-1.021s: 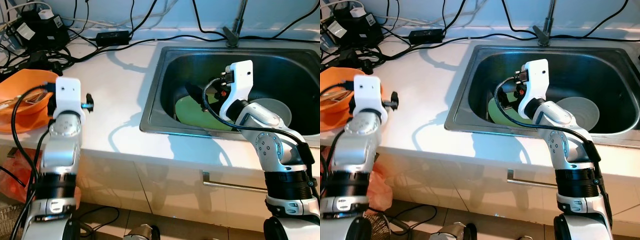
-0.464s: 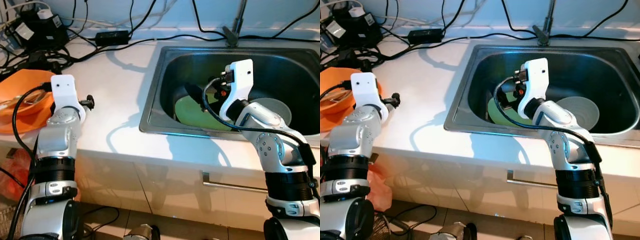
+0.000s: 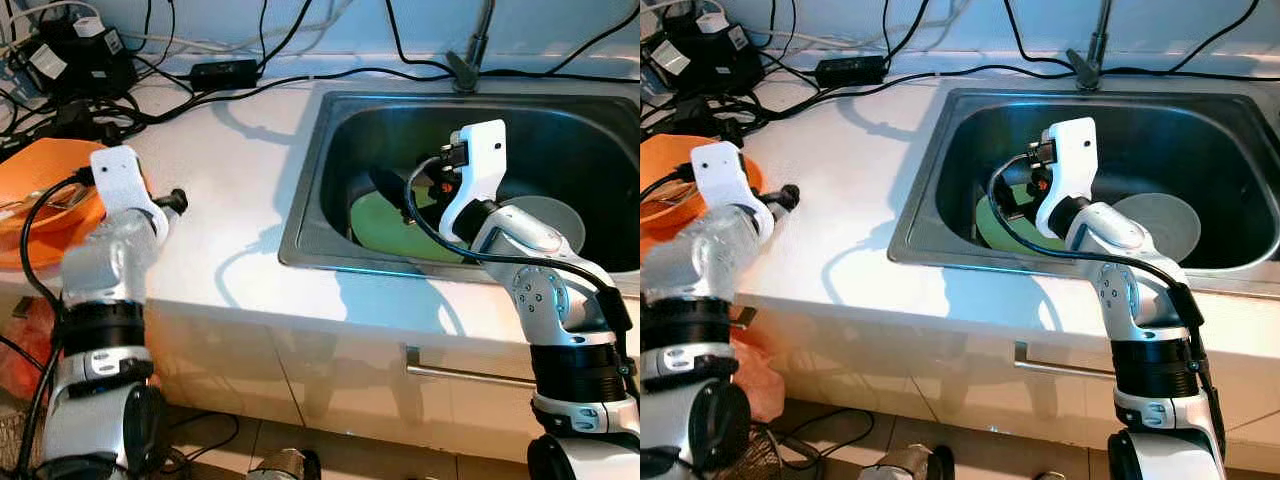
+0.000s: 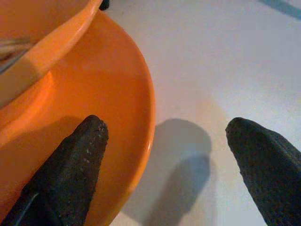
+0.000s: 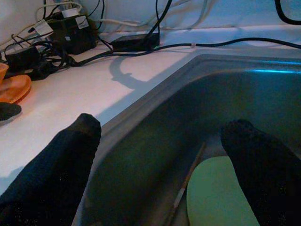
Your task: Kitchen organization
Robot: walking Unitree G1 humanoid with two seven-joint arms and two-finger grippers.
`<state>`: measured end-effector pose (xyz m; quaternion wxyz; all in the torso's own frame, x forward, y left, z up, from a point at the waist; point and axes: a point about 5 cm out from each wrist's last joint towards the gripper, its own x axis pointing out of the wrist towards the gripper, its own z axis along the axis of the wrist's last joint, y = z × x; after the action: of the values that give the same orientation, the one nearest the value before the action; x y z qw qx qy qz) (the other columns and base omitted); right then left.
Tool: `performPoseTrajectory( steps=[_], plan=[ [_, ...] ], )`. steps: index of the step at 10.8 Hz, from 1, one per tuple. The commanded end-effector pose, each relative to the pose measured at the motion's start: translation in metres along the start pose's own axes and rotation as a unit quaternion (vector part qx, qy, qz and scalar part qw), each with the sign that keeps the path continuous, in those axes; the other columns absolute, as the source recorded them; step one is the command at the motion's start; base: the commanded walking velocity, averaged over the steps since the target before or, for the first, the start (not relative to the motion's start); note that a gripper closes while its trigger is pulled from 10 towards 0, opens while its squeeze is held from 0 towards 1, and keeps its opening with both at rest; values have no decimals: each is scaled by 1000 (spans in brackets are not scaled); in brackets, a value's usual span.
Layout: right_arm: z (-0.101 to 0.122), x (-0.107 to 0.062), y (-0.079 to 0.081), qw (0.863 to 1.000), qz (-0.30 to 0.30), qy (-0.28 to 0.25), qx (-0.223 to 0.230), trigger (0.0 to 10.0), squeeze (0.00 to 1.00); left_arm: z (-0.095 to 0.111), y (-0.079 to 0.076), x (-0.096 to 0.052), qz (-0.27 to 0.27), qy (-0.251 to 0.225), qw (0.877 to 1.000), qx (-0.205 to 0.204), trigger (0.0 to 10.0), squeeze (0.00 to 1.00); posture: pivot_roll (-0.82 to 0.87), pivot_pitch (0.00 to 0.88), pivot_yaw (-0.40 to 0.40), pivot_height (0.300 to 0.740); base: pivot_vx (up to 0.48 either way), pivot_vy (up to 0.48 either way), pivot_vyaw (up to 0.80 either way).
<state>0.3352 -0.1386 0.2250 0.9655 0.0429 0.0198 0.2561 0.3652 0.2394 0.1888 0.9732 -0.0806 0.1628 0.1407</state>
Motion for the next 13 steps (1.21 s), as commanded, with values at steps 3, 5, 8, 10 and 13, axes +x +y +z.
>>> performPoseTrajectory(
  steps=[3, 5, 8, 10, 13],
  plan=[
    [1, 0, 3, 1000, 6, 2, -4, 10000, 0, -17, -15, 3, -48, 60, 997, -24, 10000, 0, 138, 106, 114, 740, 0, 0, 0],
    [1, 1, 4, 1000, 7, 2, -3, 10000, 0, -24, -34, 2, -86, 75, 993, -20, 10000, 0, 142, 105, 112, 740, 0, 0, 0],
    [2, 2, 6, 1000, 8, 1, -2, 10000, 0, -30, -59, 2, -136, 78, 988, -6, 10000, 0, 133, 104, 117, 740, 0, 0, 0],
    [1, 0, 5, 1000, 4, 2, -1, 10000, 0, -28, -68, 3, -159, 73, 985, -2, 10000, 0, 129, 106, 122, 740, 0, 0, 0],
    [1, 1, 5, 1000, 3, 2, -1, 10000, 0, -31, -93, 0, -205, 67, 976, 13, 10000, 0, 131, 106, 121, 740, 0, 0, 0]
  ],
)
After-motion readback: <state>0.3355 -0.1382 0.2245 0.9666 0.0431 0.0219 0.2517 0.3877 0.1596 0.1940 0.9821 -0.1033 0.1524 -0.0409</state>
